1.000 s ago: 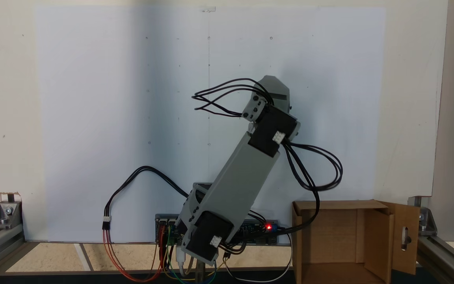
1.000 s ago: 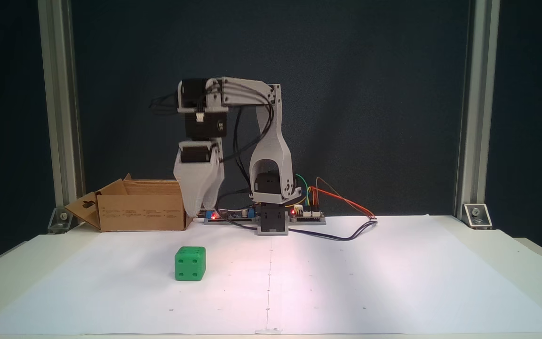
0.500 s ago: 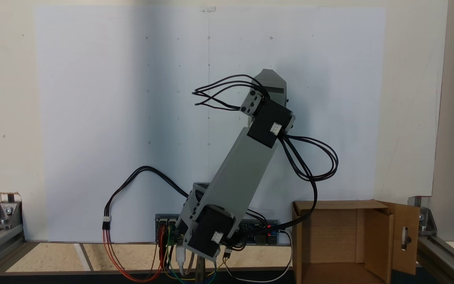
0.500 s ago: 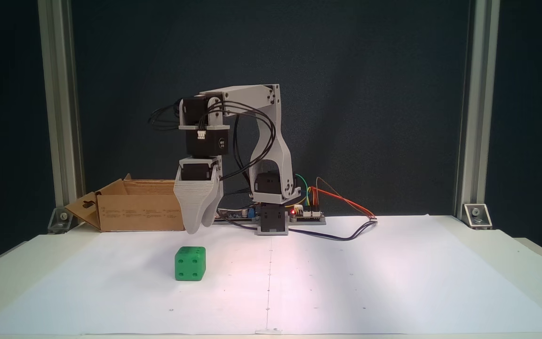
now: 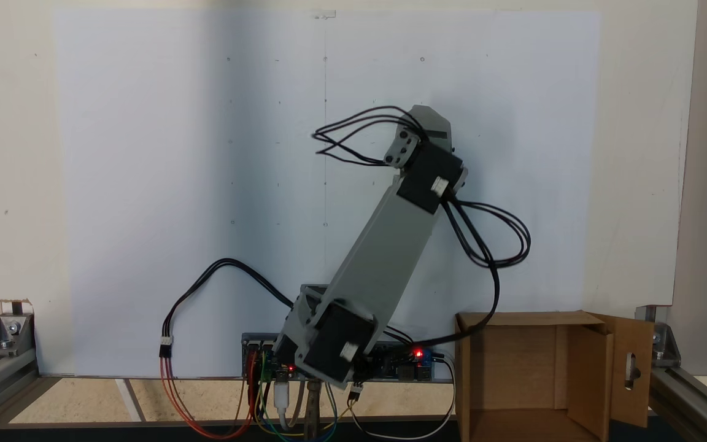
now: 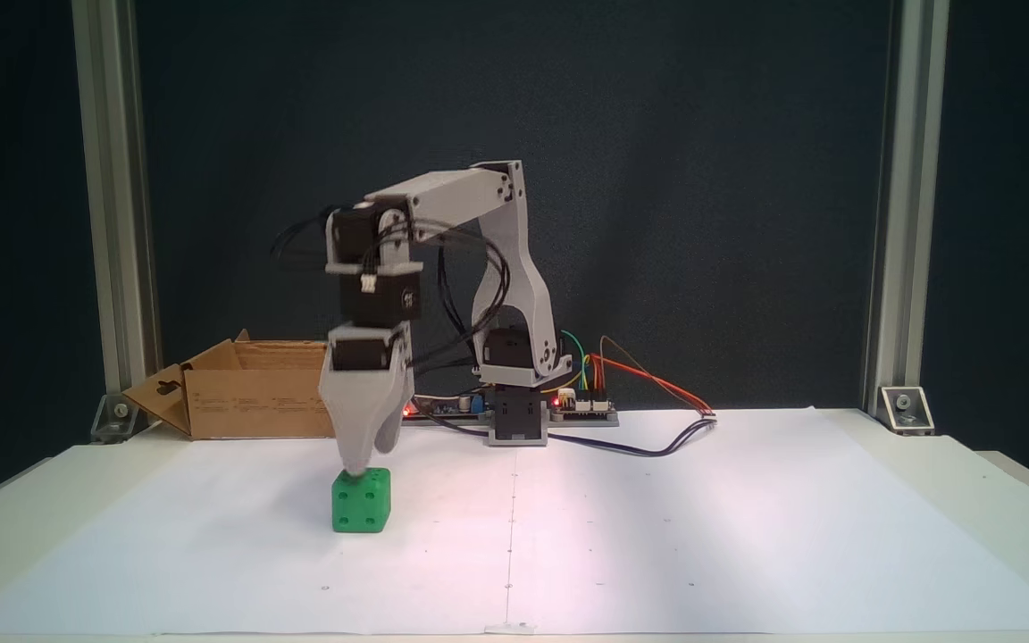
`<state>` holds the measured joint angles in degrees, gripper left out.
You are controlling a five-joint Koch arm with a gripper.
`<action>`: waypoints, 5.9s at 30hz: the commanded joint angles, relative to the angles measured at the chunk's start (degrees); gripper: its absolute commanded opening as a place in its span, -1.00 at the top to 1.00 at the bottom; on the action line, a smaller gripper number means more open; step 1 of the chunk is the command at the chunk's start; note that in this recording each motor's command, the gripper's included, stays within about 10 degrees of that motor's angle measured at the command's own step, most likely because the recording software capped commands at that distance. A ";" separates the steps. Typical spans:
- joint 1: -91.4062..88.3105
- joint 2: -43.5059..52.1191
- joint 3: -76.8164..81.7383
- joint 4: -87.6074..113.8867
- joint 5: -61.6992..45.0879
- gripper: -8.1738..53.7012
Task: Grasp a green dice and put it in the bin.
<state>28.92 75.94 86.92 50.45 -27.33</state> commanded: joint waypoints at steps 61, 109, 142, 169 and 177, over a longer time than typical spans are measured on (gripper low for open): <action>2.72 -2.90 8.17 -16.35 -6.86 0.12; 73.12 -6.42 -32.08 23.20 0.62 0.36; 8.98 22.06 -9.23 -12.57 38.32 -0.70; -23.91 59.85 66.97 -84.36 38.50 -0.72; -24.08 59.85 76.90 -103.08 38.50 -0.71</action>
<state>4.83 129.46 164.97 -45.53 9.58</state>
